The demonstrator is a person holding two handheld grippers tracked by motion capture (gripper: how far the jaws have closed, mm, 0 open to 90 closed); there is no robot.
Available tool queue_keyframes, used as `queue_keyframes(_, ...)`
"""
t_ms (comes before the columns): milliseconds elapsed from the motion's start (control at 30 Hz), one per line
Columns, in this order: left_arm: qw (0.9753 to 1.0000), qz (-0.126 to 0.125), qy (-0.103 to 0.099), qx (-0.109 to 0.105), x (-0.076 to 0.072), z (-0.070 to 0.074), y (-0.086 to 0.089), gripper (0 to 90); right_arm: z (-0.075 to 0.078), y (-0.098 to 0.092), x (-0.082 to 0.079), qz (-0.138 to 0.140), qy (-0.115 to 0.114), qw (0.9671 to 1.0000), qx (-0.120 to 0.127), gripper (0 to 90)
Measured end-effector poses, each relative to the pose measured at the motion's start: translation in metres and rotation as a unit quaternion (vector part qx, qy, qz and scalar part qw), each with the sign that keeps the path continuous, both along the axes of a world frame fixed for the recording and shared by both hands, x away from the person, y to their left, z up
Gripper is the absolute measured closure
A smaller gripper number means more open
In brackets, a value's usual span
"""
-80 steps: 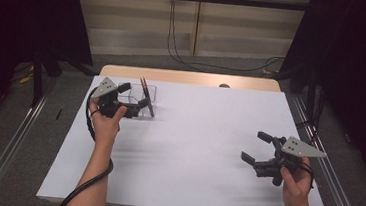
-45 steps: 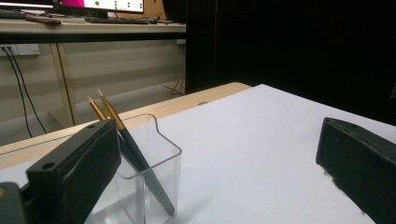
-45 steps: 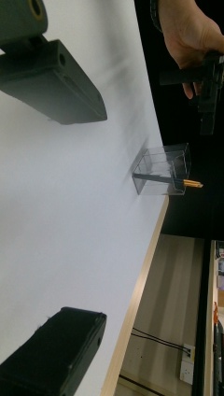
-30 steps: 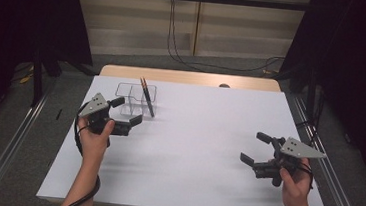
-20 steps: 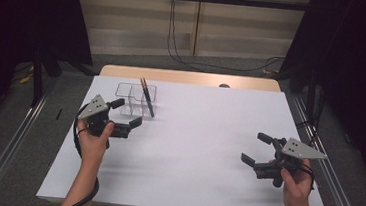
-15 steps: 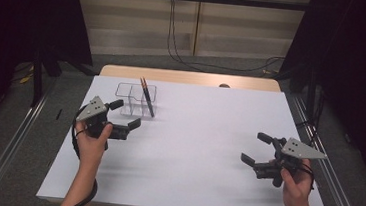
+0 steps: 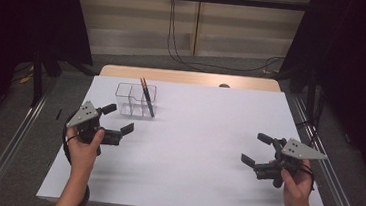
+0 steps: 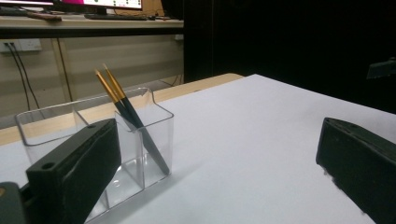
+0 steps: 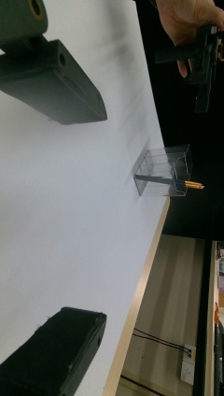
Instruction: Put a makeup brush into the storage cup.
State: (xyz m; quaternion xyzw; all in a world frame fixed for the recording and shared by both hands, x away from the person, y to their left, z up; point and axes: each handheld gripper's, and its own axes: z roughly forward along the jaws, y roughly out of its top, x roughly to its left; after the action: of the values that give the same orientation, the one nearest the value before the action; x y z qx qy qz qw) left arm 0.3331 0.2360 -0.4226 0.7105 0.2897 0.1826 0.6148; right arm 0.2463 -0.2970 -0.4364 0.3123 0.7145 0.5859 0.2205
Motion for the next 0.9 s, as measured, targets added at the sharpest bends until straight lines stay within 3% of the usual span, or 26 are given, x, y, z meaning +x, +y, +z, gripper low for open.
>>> queue_keyframes(900,1.0,0.003,-0.008,-0.001,-0.02,0.002,0.014,0.1,0.002,-0.003,-0.003,-0.004,-0.001,1.0,0.001,3.4)
